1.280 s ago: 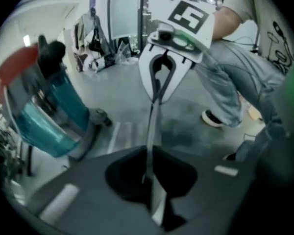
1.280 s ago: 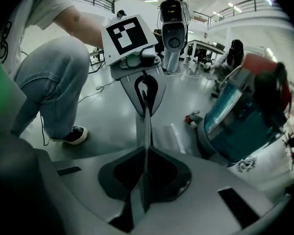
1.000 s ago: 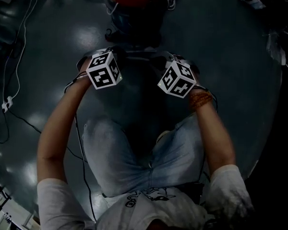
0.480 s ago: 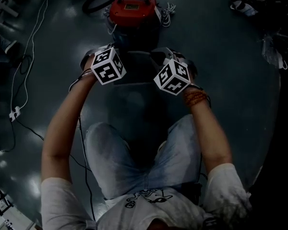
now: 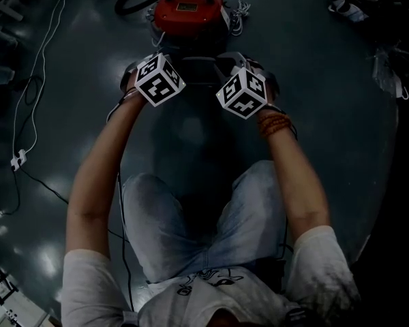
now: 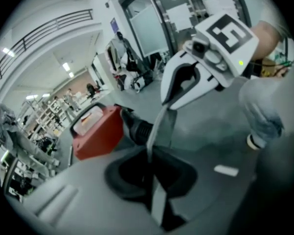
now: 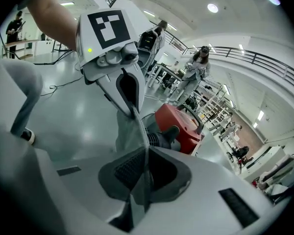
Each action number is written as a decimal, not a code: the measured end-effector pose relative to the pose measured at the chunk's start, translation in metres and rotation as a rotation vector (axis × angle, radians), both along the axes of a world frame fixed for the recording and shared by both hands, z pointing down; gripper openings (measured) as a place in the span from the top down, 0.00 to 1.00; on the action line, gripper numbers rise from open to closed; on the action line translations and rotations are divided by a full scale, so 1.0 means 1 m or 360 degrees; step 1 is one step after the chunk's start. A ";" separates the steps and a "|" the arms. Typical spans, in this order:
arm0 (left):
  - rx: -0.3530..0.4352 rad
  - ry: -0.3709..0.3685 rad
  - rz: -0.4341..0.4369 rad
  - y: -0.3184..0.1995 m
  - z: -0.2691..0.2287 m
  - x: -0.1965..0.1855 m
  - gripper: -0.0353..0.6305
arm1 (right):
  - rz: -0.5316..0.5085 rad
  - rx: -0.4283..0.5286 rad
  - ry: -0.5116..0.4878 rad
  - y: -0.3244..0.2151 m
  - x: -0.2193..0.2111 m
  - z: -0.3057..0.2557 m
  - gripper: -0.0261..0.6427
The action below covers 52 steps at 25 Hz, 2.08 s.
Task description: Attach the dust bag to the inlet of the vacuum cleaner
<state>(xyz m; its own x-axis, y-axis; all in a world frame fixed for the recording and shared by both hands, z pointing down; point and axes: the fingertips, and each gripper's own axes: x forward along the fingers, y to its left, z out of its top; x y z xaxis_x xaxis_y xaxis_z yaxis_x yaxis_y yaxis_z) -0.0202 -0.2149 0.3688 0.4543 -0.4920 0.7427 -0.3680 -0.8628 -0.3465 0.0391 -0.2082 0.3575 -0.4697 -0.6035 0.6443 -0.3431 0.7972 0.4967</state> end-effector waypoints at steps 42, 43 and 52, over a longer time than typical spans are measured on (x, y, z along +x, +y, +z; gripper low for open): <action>0.0248 0.0130 -0.0112 -0.026 0.009 0.006 0.74 | 0.0183 0.0117 -0.0230 -0.018 0.008 0.013 0.92; 0.0249 0.0156 -0.0119 -0.024 0.006 0.006 0.72 | 0.0180 0.0105 -0.0248 -0.016 0.008 0.013 0.91; 0.0368 0.0470 -0.0252 0.004 -0.038 -0.002 0.74 | 0.0309 0.0156 -0.0541 0.009 0.034 -0.027 0.91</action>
